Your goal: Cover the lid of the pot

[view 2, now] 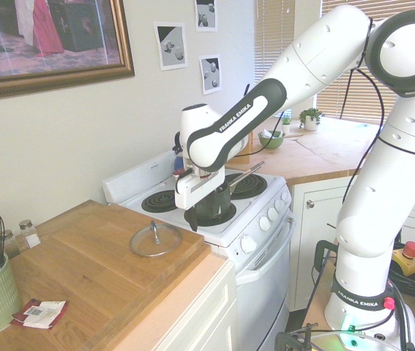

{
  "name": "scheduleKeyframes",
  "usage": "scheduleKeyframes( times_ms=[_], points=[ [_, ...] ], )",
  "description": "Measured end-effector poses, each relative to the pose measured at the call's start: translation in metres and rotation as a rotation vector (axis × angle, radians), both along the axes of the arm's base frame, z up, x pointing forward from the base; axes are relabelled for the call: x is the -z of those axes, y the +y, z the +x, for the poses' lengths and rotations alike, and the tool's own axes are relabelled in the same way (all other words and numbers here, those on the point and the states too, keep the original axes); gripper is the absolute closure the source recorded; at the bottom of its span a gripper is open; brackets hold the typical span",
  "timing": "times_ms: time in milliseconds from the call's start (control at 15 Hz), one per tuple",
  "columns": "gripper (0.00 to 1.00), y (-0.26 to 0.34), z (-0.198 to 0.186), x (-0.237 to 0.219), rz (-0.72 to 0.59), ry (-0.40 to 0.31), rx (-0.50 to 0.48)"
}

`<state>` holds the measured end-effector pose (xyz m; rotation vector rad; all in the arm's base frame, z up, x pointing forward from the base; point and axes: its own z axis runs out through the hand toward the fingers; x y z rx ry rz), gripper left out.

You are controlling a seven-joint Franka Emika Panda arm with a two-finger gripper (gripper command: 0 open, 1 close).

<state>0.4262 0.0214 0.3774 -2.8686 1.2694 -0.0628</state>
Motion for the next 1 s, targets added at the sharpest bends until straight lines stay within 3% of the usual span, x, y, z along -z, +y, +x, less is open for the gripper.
scheduleKeyframes(
  times_ms=[200, 400, 600, 1000],
  points=[
    [0.00, -0.003, 0.002, -0.003, -0.006, -0.007, 0.008],
    [0.00, 0.009, 0.023, -0.034, -0.016, -0.070, 0.074],
    [0.00, 0.030, 0.053, -0.056, -0.031, -0.112, 0.182],
    [0.00, 0.086, 0.088, -0.040, -0.026, -0.099, 0.438]
  ],
)
